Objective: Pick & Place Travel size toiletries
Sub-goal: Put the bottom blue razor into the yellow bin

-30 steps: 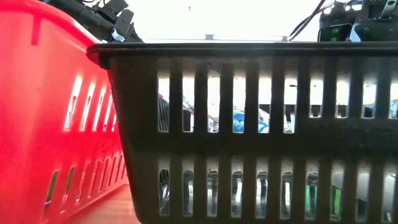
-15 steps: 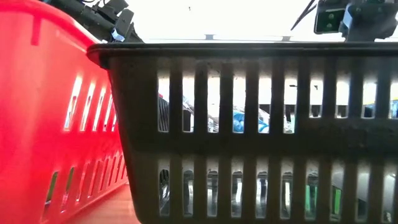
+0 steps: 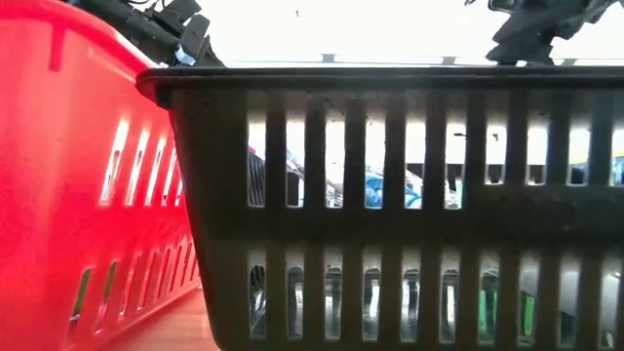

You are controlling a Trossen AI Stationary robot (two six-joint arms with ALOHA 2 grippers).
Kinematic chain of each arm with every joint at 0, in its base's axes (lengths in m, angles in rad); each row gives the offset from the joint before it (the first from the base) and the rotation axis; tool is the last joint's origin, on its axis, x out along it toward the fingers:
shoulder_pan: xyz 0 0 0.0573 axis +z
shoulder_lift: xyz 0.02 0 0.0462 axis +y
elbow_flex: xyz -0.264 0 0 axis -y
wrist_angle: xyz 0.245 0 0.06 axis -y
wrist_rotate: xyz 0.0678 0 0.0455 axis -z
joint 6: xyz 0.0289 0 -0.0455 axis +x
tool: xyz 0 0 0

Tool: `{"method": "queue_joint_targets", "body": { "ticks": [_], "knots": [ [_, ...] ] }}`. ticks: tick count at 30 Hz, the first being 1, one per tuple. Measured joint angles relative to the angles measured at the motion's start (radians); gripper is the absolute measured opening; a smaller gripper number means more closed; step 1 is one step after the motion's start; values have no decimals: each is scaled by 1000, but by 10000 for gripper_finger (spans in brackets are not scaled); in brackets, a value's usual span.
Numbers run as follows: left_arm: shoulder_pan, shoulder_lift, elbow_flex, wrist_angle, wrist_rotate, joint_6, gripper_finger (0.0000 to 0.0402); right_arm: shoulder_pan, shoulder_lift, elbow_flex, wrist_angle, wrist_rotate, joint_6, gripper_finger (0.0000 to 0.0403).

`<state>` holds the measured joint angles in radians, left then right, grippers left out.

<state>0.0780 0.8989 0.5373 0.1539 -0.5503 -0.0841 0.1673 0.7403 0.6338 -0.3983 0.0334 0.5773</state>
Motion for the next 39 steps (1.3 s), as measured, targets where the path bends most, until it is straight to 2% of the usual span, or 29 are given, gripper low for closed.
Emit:
{"method": "queue_joint_targets", "body": {
  "ticks": [7,12,22,27,30,34,39],
  "knots": [
    [0,0,0,-8,0,0,188,0,12,0,115,224,-163,89],
    [0,0,0,-38,0,4,188,0,41,0,219,336,-250,89],
    [1,0,0,16,-12,38,188,0,144,0,338,290,-468,89],
    [1,0,0,131,-24,131,188,-10,221,-1,504,308,-525,89],
    [0,0,-3,132,-12,148,188,-25,253,0,563,285,-530,89],
    [0,0,-34,140,70,167,188,-43,283,-1,559,280,-493,89],
    [41,-24,-71,172,79,170,185,-71,303,-1,561,272,-426,89]
  ]
}}
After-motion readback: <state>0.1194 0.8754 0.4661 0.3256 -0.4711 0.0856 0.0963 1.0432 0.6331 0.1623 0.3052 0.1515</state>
